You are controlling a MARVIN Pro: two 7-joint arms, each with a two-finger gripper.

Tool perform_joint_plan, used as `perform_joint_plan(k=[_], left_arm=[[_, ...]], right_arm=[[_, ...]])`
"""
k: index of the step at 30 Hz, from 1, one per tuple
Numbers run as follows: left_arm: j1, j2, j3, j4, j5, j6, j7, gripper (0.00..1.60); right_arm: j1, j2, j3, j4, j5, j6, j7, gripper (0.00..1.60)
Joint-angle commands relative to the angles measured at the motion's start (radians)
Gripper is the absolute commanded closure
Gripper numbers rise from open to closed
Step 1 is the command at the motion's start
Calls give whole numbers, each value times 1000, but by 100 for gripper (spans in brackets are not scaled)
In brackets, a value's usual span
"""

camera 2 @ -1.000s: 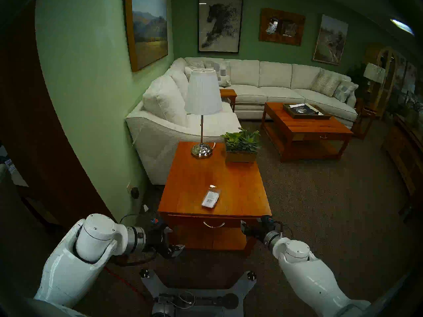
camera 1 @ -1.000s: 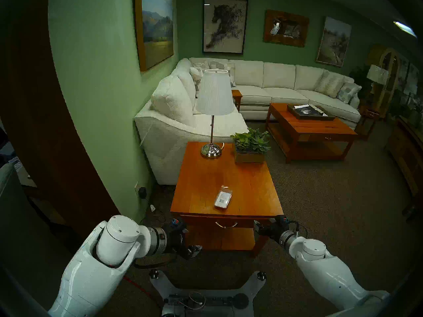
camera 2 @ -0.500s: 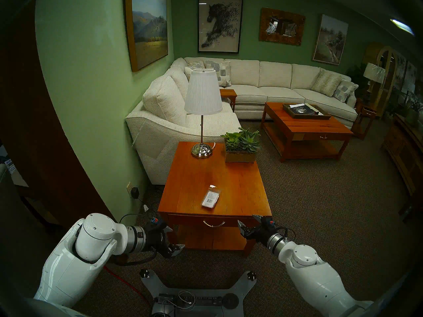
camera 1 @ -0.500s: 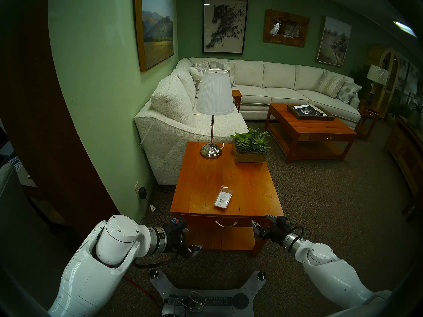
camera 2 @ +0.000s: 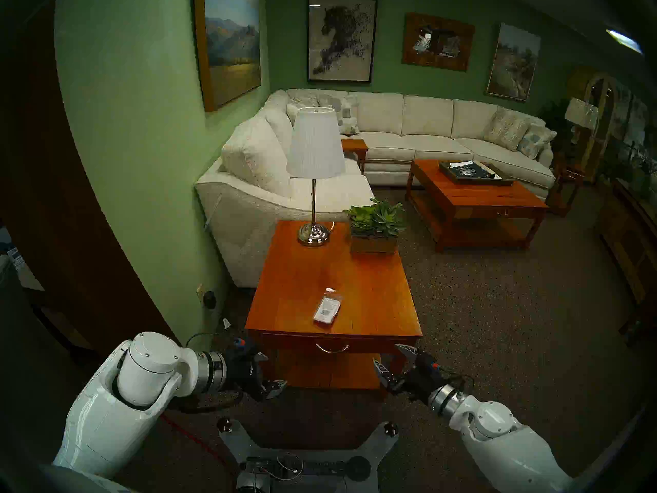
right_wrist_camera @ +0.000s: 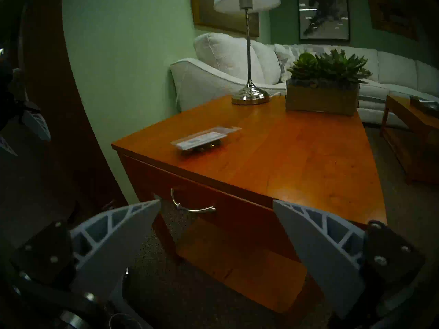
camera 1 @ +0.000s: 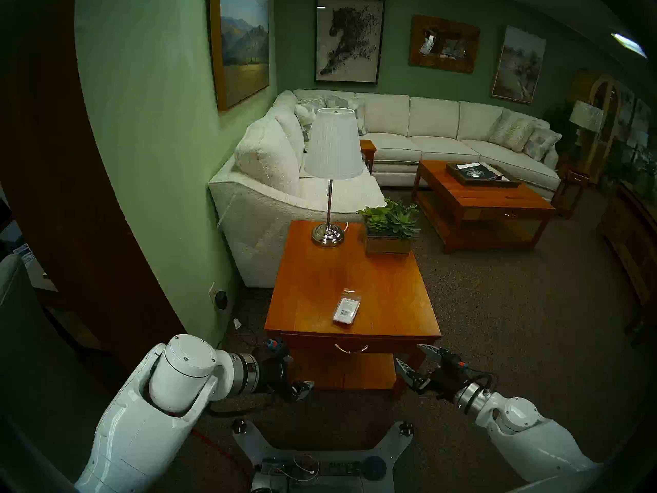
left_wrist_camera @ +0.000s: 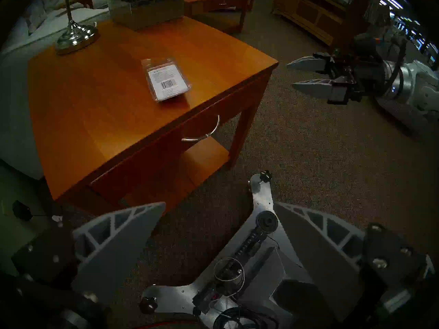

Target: Open the drawer, take out the contents and close the drawer

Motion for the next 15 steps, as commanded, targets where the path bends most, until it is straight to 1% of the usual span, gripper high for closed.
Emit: perform_joint_plan(k=[1, 2, 4, 5, 6, 7, 8, 9, 11, 12, 13, 14, 15], left_arm=[[-14, 0, -4, -23, 0, -5, 1, 0], [-14, 0, -4, -24, 0, -5, 1, 0], [-14, 1, -4, -25, 1, -5, 1, 0], [-13, 1, -4, -26, 1, -5, 1, 0], [-13, 1, -4, -26, 1, -5, 1, 0], [-13, 1, -4, -27, 1, -5, 1, 0], [-13, 1, -4, -27, 1, -5, 1, 0], [-13, 1, -4, -28, 1, -5, 1, 0], [-13, 1, -4, -29, 1, -5, 1, 0], [-12, 2, -4, -29, 1, -5, 1, 0], [-12, 2, -5, -30, 2, -5, 1, 0], [-12, 2, -5, -30, 2, -5, 1, 0], [-12, 2, -5, -31, 2, -5, 1, 0]], right_arm=[[-108, 33, 69, -114, 4, -116, 2, 0], [-121, 31, 78, -122, 7, -127, 2, 0], [-177, 37, 103, -183, 11, -193, -9, 0], [-170, 28, 108, -165, 10, -179, 0, 0], [-203, 33, 120, -198, 11, -215, -12, 0], [-184, 25, 119, -180, 9, -198, -2, 0], [-217, 29, 131, -212, 9, -233, -14, 0], [-231, 28, 139, -225, 8, -249, -19, 0], [-243, 23, 148, -233, 5, -263, -24, 0], [-269, 25, 157, -259, 1, -286, -40, 0], [-280, 24, 163, -269, -2, -293, -47, 0], [-279, 21, 162, -266, -5, -303, -50, 0], [-304, 21, 174, -290, -10, -307, -65, 0]])
